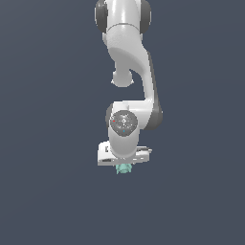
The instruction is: Pick up the object and move it to a goal position.
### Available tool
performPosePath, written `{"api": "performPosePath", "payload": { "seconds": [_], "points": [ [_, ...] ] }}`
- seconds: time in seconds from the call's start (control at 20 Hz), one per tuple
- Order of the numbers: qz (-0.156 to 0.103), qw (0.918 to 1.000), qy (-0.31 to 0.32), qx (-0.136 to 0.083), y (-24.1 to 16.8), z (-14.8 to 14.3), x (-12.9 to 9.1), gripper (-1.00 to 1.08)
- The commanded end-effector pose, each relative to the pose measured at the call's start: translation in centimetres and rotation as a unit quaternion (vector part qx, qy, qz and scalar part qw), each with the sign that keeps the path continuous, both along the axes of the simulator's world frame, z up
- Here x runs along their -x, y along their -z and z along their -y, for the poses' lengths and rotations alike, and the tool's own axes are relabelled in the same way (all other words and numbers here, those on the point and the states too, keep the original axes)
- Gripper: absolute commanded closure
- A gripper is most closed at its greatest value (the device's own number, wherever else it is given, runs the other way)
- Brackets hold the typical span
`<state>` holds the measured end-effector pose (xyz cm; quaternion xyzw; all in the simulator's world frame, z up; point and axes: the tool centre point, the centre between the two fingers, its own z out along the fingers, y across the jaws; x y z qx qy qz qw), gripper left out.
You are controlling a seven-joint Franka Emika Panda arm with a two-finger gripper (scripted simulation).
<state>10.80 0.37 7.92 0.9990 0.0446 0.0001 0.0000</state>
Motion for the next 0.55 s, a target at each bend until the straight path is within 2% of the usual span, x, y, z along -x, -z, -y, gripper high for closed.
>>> {"api": "performPosePath", "payload": {
  "seconds": [0.0,0.5],
  "points": [
    [0.000,1.0000,0.000,0.000,-0.8,0.9,-0.7,1.08],
    [0.000,1.0000,0.000,0.000,-1.9,2.1,-1.8,1.08]
  ]
}}
